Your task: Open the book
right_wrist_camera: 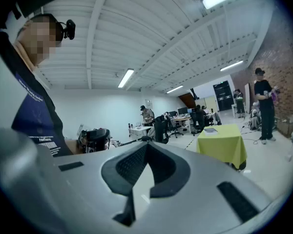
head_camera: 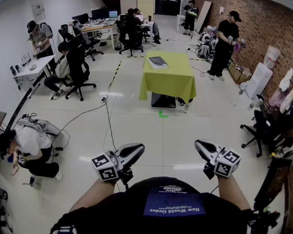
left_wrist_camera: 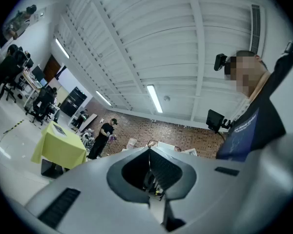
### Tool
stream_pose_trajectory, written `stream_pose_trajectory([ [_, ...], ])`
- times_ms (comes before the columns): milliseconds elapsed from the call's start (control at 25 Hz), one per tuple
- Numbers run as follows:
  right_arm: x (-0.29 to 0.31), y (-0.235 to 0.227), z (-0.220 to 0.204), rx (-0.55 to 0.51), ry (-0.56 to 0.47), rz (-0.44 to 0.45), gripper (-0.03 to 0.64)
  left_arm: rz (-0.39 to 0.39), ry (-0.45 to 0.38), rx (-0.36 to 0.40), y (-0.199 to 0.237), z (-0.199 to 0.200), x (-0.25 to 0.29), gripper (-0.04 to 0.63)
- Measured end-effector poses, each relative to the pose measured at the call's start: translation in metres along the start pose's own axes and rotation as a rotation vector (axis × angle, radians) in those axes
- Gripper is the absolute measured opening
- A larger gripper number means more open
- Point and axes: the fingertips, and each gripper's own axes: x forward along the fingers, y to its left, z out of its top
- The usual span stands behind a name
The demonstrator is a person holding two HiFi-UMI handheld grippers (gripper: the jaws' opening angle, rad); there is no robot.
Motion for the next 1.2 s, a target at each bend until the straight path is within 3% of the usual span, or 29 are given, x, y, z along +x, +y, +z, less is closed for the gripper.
stream_pose_trajectory([
  [280,0.044,0.008,-0.003,-0.012,0.022,-0.019,-0.014,0.009,0.009,-0.009,0.043,0.015,-0.032,0.006],
  [480,0.056,-0.017,-0.007,-0.009,0.04,-0.021,-0.014,0.012,0.015,-0.033,0.068,0.013,-0.017,0.006],
  [800,0.09,-0.107,0.005,0.021,0.015,0.074,-0.014,0.085,0.041,-0.002,0.119,0.022,0.053,0.006],
  [1200,0.127,-0.25,0.053,-0.057,0.009,0.225,-0.014,0.175,-0.046,-0.011,0.189,0.041,0.188,0.006],
])
